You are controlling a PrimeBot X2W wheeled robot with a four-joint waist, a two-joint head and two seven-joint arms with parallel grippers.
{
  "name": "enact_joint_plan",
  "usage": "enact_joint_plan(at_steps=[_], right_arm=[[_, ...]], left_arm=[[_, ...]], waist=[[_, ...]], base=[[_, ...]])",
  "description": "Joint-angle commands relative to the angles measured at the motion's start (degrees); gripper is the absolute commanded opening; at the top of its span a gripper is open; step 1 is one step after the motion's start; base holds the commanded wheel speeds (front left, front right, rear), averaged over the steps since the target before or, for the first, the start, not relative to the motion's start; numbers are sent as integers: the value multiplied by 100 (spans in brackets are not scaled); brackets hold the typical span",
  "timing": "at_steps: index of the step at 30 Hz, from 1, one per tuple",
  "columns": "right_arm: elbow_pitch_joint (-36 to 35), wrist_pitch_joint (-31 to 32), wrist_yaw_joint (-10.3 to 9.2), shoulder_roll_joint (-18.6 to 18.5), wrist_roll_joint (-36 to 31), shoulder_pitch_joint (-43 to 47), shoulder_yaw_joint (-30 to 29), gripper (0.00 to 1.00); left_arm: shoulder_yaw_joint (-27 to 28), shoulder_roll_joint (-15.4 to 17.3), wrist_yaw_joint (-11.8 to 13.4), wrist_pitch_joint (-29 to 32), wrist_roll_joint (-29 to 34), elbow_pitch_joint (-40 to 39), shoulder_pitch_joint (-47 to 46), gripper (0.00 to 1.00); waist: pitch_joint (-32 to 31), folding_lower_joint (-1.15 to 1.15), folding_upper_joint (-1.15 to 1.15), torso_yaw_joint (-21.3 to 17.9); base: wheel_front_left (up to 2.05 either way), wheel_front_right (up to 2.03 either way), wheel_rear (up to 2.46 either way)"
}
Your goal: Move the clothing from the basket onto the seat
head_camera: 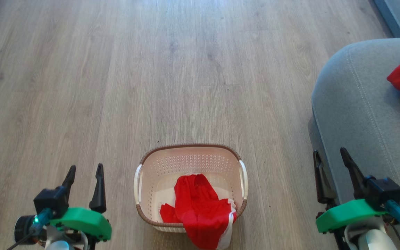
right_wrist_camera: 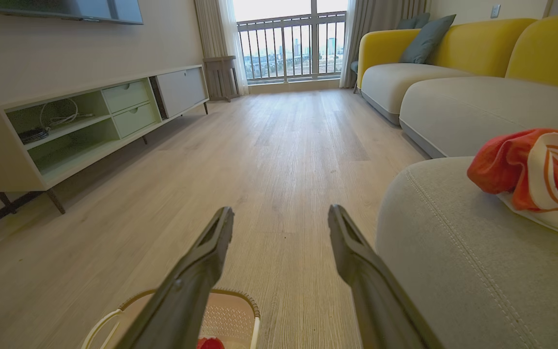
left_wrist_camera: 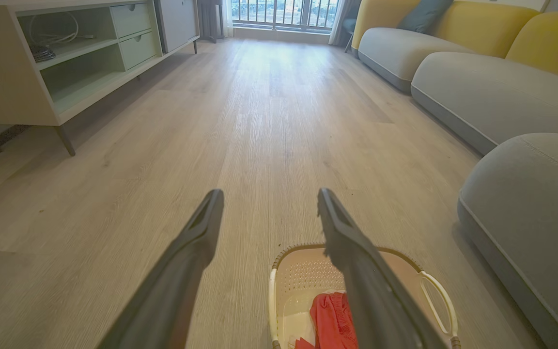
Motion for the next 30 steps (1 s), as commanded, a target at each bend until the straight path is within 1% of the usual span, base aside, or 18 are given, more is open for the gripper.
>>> enact_joint_plan(at_steps=[1,6,11,12,14,17,21,23,25,30], right_arm=[[-176,-37,40,-20,-27,-167,159,100],[-237,-37,40,-20,-21,-224,166,100],[-354,-37,40,-20,-38,-381,131,100],[-397,-37,40,-20,-49,-482,128,100],[-456,-37,40,-19,-65,-614,147,100],[-548,-37,40,-19,-75,-817,163,100],[-656,-37,40,-18,-76,-1100,148,100],[-696,-37,40,-17,-44,-1230,136,100],[-716,-37,40,-17,-27,-1291,137,100],[-809,-37,40,-17,45,-1536,163,100]], left_arm=[[231,15,2,-56,60,-170,-232,100],[219,-38,-21,-56,74,-180,-272,100],[-26,-137,-86,-56,54,-64,-440,100],[-233,-176,-128,-56,5,77,-553,100],[-472,-200,-162,-56,-48,257,-715,100],[-868,-216,-171,-56,-198,620,-984,100],[-1444,-219,-107,72,-725,1194,-1367,100],[-1673,-220,-68,141,-855,1478,-1565,100],[-1778,-220,-61,193,-928,1622,-1658,100],[-2309,-220,-130,331,-1068,2230,-2114,100]], waist=[[10,0,0,-8],[170,0,0,-63],[624,0,0,-158],[884,0,0,-215],[1198,0,0,-284],[1703,0,0,-400],[2352,0,0,-570],[2614,0,0,-648],[2735,0,0,-683],[3226,0,0,-832]], base=[[0,0,0],[0,0,0],[0,0,0],[0,0,0],[0,0,0],[0,0,0],[0,0,0],[0,0,0],[0,0,0],[0,0,0]])
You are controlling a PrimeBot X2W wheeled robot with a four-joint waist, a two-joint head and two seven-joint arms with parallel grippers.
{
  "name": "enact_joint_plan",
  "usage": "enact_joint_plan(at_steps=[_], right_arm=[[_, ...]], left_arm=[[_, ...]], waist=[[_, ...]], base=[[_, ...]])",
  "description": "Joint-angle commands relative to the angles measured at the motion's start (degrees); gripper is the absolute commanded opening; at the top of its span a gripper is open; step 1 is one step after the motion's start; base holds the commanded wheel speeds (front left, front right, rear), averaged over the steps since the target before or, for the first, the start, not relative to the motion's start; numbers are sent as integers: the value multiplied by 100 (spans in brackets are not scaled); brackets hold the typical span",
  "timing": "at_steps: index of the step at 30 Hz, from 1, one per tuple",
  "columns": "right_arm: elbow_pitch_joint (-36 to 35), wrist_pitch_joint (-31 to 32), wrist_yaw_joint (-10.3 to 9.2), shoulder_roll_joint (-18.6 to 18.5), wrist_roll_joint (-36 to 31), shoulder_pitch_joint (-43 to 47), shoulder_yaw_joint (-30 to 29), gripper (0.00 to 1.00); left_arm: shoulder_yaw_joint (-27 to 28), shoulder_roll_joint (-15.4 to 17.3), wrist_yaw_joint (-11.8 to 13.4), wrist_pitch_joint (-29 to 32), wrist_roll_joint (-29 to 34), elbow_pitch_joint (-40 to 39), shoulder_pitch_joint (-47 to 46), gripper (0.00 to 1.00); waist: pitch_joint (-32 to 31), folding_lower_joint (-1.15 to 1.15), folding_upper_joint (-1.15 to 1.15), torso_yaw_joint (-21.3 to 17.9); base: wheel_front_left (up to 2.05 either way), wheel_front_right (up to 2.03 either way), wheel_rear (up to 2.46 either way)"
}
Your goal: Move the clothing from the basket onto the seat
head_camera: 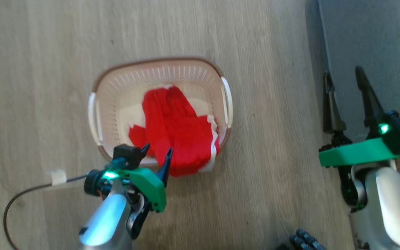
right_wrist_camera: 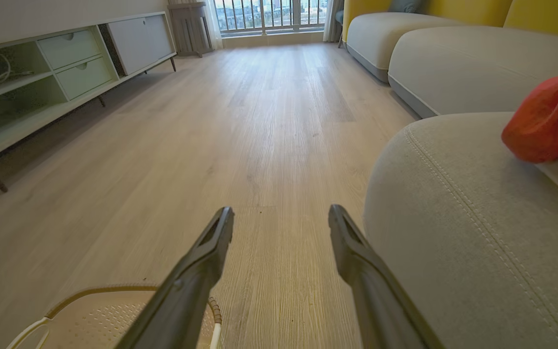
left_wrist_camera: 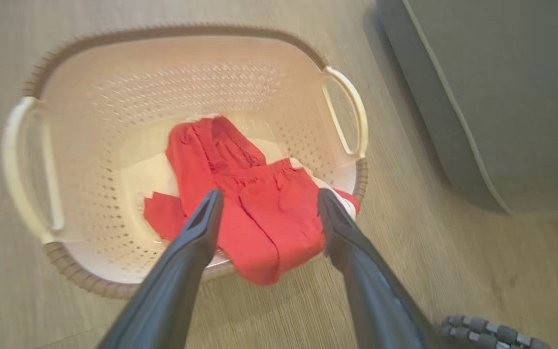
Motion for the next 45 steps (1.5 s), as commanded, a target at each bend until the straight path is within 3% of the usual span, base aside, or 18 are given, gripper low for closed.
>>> enact_joint_plan(at_steps=[1,15,24,45], right_arm=[[-230,-37,40,-18,43,-82,132,100],[-361,-37,40,-17,86,-445,125,100],[-336,-37,40,-17,210,-491,148,100],[-439,-37,40,-17,341,-545,177,100]], left_arm=[[16,27,-43,-18,-76,-3,-122,100],[-1112,26,-248,42,-362,1041,-1132,100],[-1389,26,-383,28,-496,1476,-1418,100],[-1731,27,-432,-209,-427,2398,-1958,100]], waist=[[481,-2,0,-236],[1268,-2,0,-408],[1382,-2,0,-505],[1797,-2,0,-671]], base=[[0,0,0],[0,0,0],[0,0,0],[0,0,0]])
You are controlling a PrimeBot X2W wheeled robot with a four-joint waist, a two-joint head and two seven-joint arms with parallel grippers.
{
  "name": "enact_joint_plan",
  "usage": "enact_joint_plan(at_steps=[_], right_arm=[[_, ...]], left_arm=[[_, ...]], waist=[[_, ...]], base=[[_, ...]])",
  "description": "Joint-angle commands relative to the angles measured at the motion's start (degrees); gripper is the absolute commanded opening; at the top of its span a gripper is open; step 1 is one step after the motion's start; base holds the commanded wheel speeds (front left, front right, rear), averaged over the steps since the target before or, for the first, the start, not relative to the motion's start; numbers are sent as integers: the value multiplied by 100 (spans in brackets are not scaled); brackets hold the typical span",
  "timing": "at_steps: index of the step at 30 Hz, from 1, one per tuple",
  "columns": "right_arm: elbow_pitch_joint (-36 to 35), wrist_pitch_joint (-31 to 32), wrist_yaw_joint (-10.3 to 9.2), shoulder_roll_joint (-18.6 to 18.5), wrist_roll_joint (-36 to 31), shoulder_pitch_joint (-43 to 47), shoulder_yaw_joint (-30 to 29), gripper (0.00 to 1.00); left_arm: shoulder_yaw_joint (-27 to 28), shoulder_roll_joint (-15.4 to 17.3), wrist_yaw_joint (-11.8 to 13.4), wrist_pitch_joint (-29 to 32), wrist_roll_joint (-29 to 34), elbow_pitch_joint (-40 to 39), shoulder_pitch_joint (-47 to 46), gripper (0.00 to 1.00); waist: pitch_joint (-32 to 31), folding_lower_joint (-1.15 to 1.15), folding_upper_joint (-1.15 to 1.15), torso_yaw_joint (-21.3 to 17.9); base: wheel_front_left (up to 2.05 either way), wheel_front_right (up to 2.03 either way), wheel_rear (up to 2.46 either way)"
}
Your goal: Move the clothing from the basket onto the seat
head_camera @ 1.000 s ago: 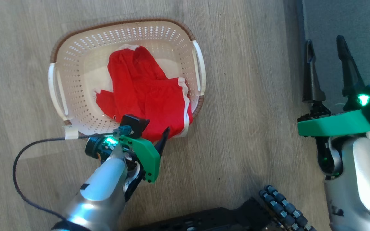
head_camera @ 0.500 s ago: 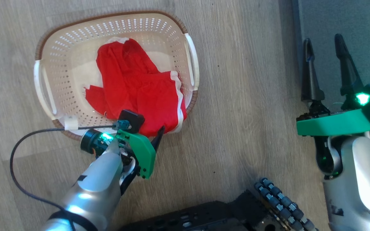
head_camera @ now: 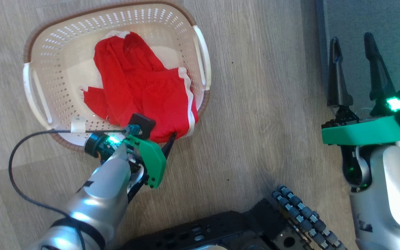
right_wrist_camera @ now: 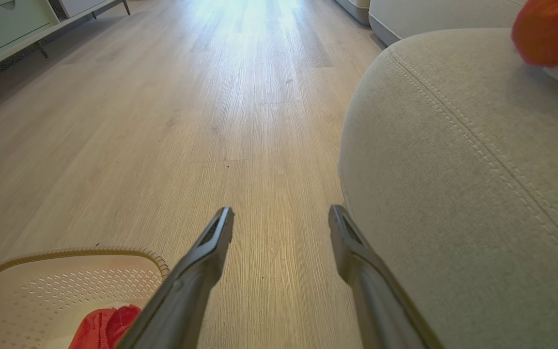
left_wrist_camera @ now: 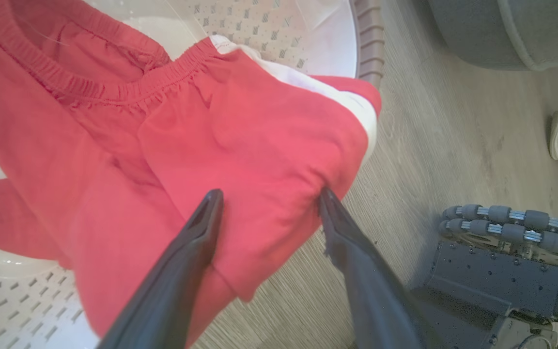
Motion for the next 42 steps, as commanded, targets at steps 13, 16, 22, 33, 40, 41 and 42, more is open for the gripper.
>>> enact_joint_plan(at_steps=[13,16,22,33,40,41,42], right_arm=[[-122,-37,40,-17,102,16,111,100],[-85,-37,40,-17,143,21,109,100],[-49,-37,40,-17,199,35,114,100],[-55,-37,40,-17,227,31,114,100],[-46,-37,40,-17,230,28,106,100],[-40,-37,40,-17,230,30,104,100],[-34,-37,40,-17,232,32,100,100]], left_arm=[[-62,55,33,-173,-35,239,-134,45],[-120,55,28,-184,-68,236,-98,54],[-198,55,15,-198,-191,162,-44,75],[-263,55,7,-215,-399,128,-13,38],[-329,54,6,-220,-438,120,-33,0],[-337,54,5,-221,-450,105,-33,0],[-343,54,5,-222,-463,93,-30,0]], waist=[[-49,0,0,-88],[-129,0,0,-92],[-248,0,0,-75],[-252,0,0,-64],[-268,0,0,-87],[-280,0,0,-85],[-296,0,0,-83]], base=[[0,0,0],[0,0,0],[0,0,0],[0,0,0],[0,0,0],[0,0,0],[0,0,0]])
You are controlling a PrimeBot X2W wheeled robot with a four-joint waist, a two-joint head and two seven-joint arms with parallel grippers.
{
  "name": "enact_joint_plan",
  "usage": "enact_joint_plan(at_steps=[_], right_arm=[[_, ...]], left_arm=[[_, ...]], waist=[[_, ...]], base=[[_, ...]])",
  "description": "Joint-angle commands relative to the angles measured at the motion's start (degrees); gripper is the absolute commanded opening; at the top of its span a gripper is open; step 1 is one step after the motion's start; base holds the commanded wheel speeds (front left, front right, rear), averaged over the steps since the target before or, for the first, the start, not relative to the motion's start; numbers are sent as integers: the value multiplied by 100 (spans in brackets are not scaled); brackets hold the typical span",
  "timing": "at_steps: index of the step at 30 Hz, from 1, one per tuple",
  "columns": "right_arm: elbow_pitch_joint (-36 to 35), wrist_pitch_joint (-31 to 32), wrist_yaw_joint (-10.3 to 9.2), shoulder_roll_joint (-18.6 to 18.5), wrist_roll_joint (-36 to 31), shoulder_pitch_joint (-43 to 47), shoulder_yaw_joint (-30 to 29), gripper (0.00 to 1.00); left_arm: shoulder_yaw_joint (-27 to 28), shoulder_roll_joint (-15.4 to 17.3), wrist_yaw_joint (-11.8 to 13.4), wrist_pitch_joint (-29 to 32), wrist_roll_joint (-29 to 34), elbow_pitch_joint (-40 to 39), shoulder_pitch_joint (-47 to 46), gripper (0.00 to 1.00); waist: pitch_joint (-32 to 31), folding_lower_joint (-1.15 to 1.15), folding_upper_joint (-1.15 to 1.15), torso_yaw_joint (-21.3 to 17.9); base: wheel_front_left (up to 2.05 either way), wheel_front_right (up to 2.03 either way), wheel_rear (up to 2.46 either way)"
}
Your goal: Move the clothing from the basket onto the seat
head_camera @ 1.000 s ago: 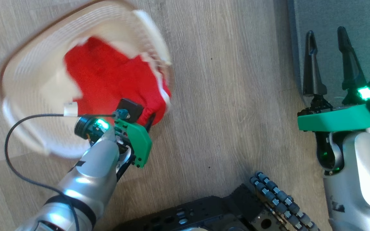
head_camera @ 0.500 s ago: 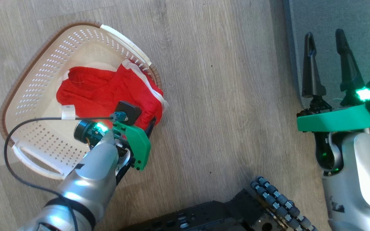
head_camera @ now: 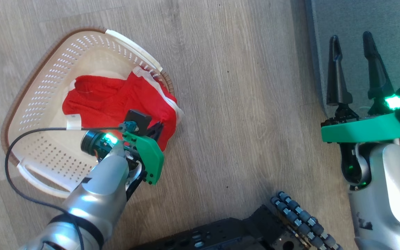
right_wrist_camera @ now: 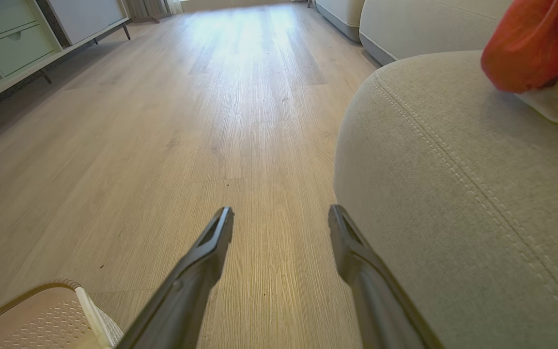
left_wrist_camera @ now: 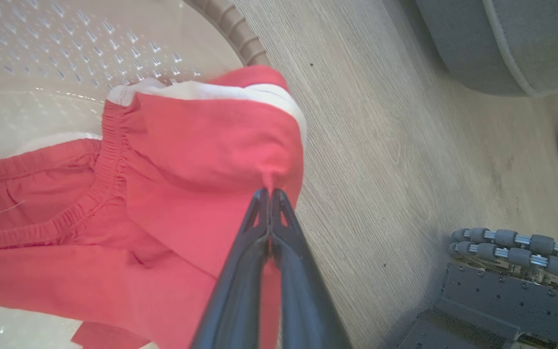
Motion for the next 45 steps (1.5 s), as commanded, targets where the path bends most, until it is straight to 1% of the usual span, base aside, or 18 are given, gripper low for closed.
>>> enact_joint_plan(at_steps=[1,7,12,17,22,28,36,40,42,45], right_arm=[[-139,-37,40,-17,41,118,73,100],[-115,-37,40,-17,37,156,66,100],[-94,-37,40,-17,10,209,41,100],[-51,-37,40,-17,-10,291,33,100],[27,-37,40,-17,-73,419,22,100],[161,-37,40,-17,-189,658,-9,100],[357,-37,40,-17,-362,1040,-4,100],[451,-37,40,-17,-448,1236,-55,100],[470,-37,40,-17,-467,1288,-77,100],[516,-37,40,-17,-509,1447,-109,100]], left_arm=[[54,41,0,-48,-18,-94,194,0],[70,41,0,-53,-119,-274,247,0],[180,47,57,-54,-169,-640,342,0],[422,154,169,-55,-228,-1140,589,0],[677,336,307,-55,-270,-1686,962,0],[1133,573,557,-55,-411,-2410,1535,0],[1685,854,965,-55,-555,-3307,2318,0],[1840,983,1141,-55,-603,-3610,2634,0],[1877,1008,1183,-55,-616,-3685,2700,0],[2033,1117,1362,-55,-603,-3951,2890,0]], waist=[[-17,0,0,4],[-157,0,0,40],[-326,0,0,104],[-623,0,0,179],[-1098,0,0,300],[-1858,0,0,522],[-2855,0,0,867],[-3261,0,0,1028],[-3354,0,0,1070],[-3604,0,0,1159]], base=[[0,0,0],[0,0,0],[0,0,0],[0,0,0],[0,0,0],[0,0,0],[0,0,0],[0,0,0],[0,0,0],[0,0,0]])
